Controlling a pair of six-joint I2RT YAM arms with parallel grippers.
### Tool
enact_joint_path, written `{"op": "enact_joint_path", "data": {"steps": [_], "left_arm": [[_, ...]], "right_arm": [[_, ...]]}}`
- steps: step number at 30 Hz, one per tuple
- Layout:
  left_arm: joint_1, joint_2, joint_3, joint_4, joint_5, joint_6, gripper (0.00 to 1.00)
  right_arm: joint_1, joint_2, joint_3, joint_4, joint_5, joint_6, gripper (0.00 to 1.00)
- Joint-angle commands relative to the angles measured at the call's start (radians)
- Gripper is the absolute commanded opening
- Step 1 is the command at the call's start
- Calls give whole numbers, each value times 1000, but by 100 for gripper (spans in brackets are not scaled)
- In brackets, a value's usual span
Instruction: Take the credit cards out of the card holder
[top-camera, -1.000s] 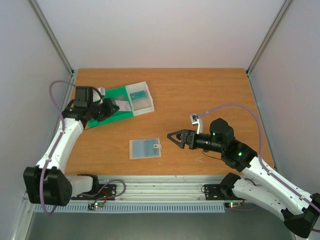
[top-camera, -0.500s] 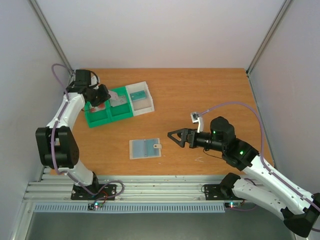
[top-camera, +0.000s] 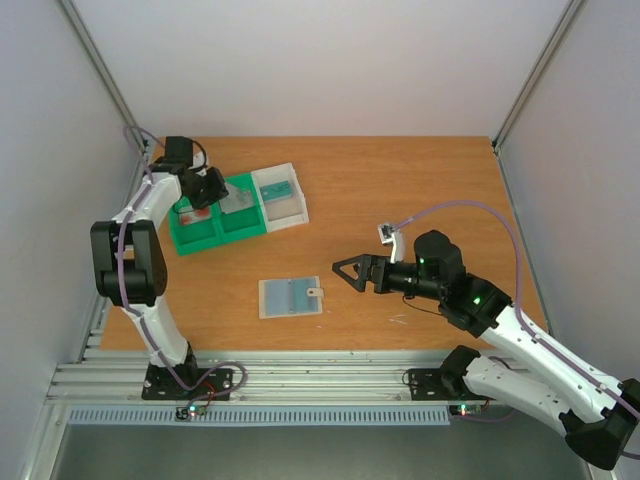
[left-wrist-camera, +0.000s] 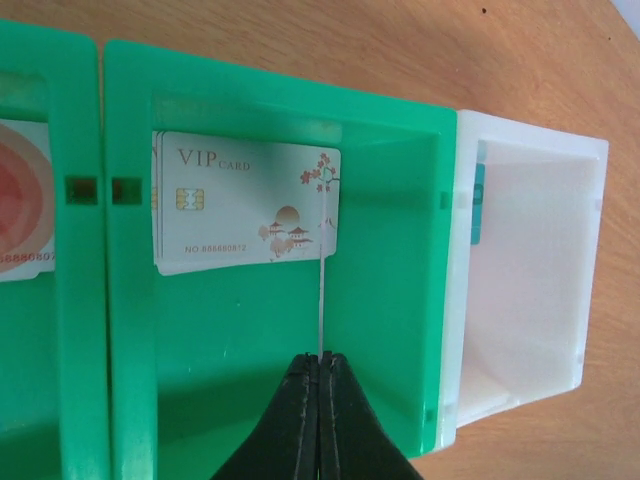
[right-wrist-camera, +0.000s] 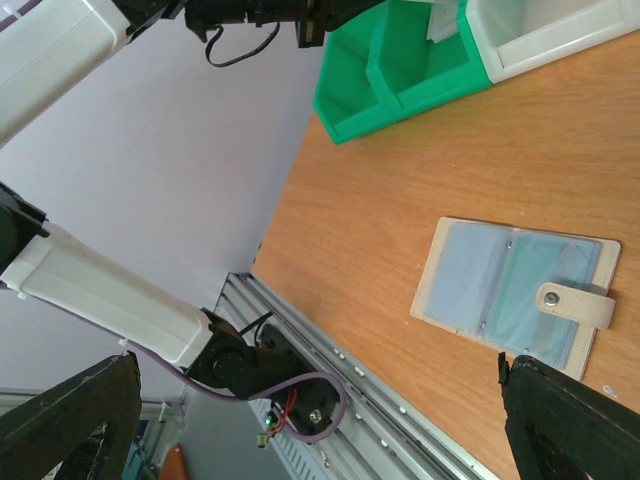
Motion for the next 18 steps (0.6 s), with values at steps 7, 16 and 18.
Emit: {"op": "enact_joint_path", "data": {"steps": [7, 16, 18], "left_arm": [[1, 108, 106, 31, -11, 30, 1], [1, 149, 135, 10, -31, 24, 8], [0, 157, 142, 0, -32, 28, 10]], "right_arm": [[0, 14, 22, 18, 25, 12, 98], [0, 10, 25, 6, 43, 19, 98], [0, 11, 22, 9, 43, 25, 99]]}}
